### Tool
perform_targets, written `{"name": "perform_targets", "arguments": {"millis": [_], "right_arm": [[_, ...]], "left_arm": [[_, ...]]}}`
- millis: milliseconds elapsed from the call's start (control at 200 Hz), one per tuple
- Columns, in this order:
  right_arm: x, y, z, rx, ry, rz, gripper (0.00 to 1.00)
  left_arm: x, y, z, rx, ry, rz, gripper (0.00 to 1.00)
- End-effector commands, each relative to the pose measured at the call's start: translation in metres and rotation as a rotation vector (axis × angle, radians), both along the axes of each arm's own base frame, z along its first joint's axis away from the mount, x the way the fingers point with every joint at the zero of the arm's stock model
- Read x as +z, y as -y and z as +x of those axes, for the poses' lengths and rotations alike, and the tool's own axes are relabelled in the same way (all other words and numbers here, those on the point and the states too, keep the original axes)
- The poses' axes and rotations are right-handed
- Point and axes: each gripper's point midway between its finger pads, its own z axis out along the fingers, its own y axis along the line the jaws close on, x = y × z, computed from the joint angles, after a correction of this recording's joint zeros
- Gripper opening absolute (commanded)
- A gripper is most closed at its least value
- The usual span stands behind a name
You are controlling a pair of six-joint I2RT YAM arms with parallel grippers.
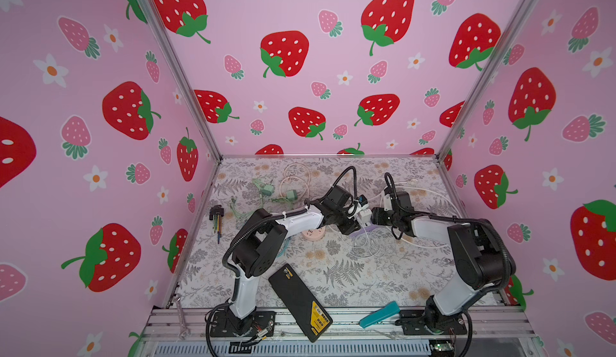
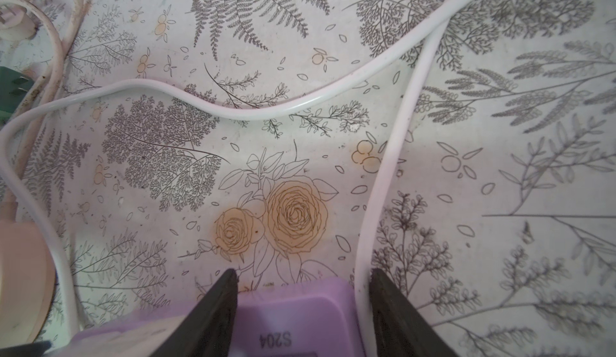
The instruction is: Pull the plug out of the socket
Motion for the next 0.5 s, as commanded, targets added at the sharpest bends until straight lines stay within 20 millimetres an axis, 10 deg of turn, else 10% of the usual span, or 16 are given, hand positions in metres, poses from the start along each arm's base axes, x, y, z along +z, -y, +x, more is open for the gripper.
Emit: {"name": "perform_targets", "arguments": {"millis": [0, 495], "right_arm": [[-0.041, 0.003, -0.034, 0.042, -0.163, -0.081, 0.64], [-0.053, 0.017, -0.048, 0.015, -0.208, -0.132, 0.64]], "left_arm": [[0.012, 0.013, -0.006, -0.032, 0.012, -0.081, 0.41], [0.021, 0.005, 0.0, 0.04, 0.033, -0.137, 0.39]]}}
